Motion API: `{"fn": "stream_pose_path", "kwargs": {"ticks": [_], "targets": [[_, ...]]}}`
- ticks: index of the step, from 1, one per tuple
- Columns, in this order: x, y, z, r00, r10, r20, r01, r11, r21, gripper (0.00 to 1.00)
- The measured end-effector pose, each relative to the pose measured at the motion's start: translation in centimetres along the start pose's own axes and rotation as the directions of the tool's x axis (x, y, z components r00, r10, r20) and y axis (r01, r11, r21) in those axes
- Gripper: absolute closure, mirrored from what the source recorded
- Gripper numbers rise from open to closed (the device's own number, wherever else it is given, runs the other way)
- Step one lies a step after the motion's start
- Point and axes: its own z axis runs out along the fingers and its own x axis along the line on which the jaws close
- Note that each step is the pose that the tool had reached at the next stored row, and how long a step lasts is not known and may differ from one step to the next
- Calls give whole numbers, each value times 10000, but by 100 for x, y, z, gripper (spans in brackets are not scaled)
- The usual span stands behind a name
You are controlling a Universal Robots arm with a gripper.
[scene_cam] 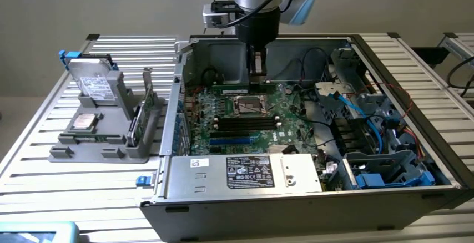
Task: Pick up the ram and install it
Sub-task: 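Insert the ram into the slot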
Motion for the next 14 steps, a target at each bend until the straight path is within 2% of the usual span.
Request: {"fn": "stream_pose_path", "kwargs": {"ticks": [5, 8, 14], "targets": [[-1, -1, 10, 10000, -10, -3, 10, 10000, 2, 88], [-1, -22, 18, 10000, -40, -28, 40, 10000, 2, 88], [-2, -35, 39, 9999, -62, -143, 63, 10000, 12, 88]]}}
